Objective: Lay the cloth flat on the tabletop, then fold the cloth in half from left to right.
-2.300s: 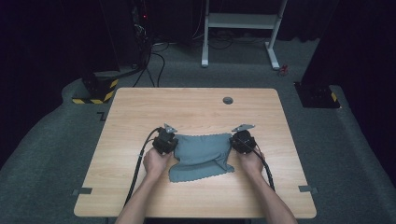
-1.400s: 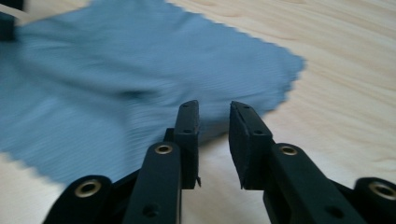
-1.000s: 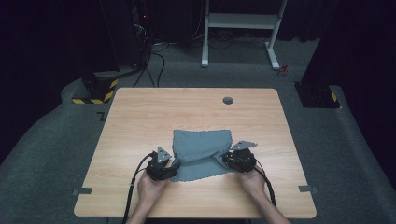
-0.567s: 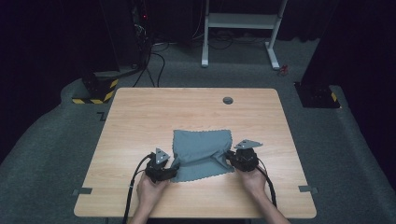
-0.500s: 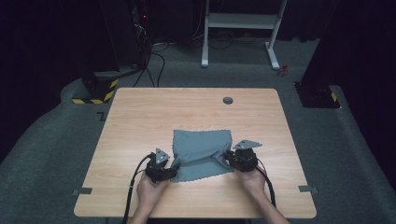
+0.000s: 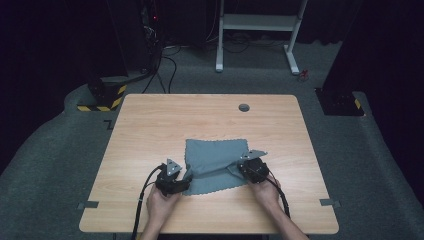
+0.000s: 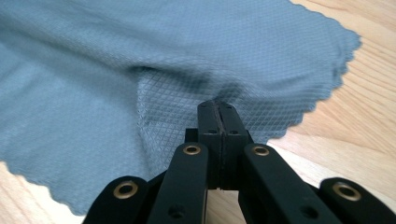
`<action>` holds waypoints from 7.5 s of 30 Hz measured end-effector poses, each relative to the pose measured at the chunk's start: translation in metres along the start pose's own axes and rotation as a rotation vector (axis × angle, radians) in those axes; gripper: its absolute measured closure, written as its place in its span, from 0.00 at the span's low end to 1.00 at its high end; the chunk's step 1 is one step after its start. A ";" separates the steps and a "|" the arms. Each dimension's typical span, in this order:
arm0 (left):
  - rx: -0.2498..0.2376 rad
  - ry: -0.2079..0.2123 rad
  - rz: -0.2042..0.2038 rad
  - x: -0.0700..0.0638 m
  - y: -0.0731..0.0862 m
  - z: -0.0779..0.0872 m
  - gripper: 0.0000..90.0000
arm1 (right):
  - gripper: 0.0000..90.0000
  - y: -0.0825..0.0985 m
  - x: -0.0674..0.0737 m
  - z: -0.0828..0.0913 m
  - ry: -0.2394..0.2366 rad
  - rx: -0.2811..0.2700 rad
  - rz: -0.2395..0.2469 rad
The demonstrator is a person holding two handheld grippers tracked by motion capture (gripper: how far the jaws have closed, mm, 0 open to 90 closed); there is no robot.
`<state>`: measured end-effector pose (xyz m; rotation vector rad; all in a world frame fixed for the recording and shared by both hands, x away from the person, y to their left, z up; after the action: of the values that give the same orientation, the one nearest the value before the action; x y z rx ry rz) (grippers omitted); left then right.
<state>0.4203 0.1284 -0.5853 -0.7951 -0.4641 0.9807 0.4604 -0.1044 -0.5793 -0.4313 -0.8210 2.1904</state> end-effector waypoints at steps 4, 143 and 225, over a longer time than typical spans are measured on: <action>0.000 0.000 0.000 0.000 0.000 0.000 0.42 | 1.00 0.004 -0.012 0.005 0.025 0.009 -0.009; 0.108 -0.097 -0.033 0.053 -0.090 -0.069 0.99 | 1.00 -0.043 -0.083 -0.024 0.148 -0.057 -0.132; 0.042 0.134 0.028 0.018 0.003 0.022 0.36 | 0.69 0.010 0.063 0.032 -0.145 -0.118 0.065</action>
<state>0.4130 0.1532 -0.5736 -0.8253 -0.3168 0.9536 0.3963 -0.0767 -0.5653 -0.3647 -1.0313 2.2615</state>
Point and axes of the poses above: each handheld gripper's, and its own axes: z roughly backward along the jaws, y roughly out of its underside, x roughly to its left, the point moved 9 cm from there along -z, roughly forward along the jaws, and after that the axes turned 1 degree about -x, right-handed, at the moved point
